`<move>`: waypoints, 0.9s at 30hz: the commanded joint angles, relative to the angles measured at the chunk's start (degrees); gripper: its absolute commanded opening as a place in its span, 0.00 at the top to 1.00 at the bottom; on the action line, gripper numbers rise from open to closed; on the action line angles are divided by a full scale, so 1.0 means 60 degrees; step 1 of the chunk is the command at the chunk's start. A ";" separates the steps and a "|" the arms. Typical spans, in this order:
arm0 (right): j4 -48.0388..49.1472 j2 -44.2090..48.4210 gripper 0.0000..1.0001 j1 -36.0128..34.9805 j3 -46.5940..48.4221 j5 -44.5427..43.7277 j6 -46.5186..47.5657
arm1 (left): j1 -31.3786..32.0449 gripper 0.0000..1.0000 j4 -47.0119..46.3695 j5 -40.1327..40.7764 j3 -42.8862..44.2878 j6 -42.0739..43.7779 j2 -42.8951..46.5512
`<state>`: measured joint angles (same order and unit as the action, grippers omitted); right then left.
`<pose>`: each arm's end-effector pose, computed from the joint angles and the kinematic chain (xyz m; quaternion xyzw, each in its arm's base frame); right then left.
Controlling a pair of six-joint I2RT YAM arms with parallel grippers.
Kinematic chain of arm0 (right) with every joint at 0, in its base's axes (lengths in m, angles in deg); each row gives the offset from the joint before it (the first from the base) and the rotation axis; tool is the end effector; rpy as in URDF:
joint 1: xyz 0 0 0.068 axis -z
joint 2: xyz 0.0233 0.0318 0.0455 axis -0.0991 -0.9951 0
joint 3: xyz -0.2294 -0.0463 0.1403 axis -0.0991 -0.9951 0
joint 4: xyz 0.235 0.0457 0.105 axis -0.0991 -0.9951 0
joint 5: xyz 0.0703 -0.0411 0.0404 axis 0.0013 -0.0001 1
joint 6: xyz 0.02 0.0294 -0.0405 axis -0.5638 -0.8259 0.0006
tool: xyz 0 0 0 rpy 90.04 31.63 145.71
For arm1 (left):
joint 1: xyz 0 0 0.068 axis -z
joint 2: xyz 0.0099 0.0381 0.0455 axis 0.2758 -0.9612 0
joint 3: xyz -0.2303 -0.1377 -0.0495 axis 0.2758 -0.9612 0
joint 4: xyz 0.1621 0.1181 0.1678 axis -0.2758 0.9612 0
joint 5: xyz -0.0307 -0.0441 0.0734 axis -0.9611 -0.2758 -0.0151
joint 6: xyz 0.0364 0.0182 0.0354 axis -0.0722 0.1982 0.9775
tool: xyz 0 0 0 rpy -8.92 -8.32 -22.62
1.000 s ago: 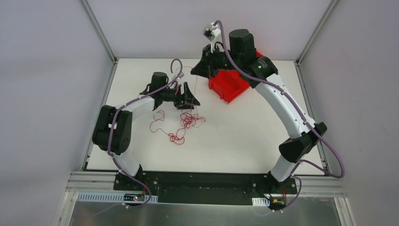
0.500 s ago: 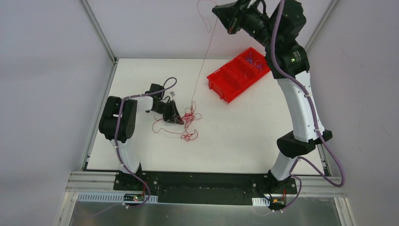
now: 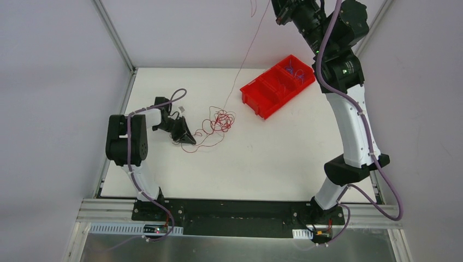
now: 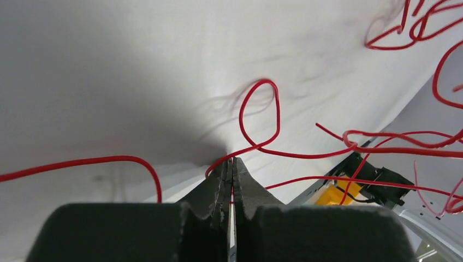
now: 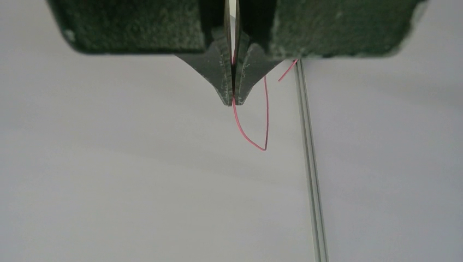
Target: Untangle the cables
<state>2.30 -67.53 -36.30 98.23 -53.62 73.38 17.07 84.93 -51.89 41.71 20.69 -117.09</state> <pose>0.2553 0.1566 0.6406 -0.2398 0.4162 0.1505 0.8641 0.3391 -0.0291 0.1321 -0.0803 0.9238 -0.3581 0.1086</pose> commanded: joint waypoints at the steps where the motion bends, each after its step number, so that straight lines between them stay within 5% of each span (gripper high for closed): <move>1: 0.0263 0.0718 1.00 0.0218 -0.0232 -0.0067 0.0052 | -0.0810 1.00 0.0987 0.0160 0.0106 0.1677 0.0558; 2: 0.0126 0.0786 1.00 0.0245 -0.0264 -0.0019 -0.0252 | -0.0860 0.95 0.0973 -0.0374 0.0199 0.2049 0.0798; 5: -0.0577 0.1093 1.00 0.0306 -0.1043 0.0855 -0.1313 | -0.0909 0.49 0.0635 -0.1896 0.0493 0.2783 0.1738; 9: -0.1186 0.1790 1.00 0.0288 -0.3068 0.2518 -0.2941 | -0.0885 0.24 0.0071 -0.2904 0.1022 0.3969 0.2470; 16: -0.1586 0.3145 1.00 0.0311 -0.6861 0.3173 -0.3707 | 0.0111 0.17 -0.0308 -0.3274 0.1473 0.6514 0.2562; 20: -0.2091 0.3656 1.00 0.0374 -0.7464 0.2904 -0.3365 | 0.1705 0.15 -0.0976 -0.2760 0.1086 0.8380 0.2528; 27: -0.4760 0.4560 1.00 0.1539 -0.8836 0.2154 -0.1910 | 0.2983 0.21 -0.1808 -0.2252 0.1915 0.8926 0.1092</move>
<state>-16.60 -46.29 -31.62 48.09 -37.67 55.57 34.10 77.52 -66.91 49.64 67.77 -106.58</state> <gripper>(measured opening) 0.008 0.814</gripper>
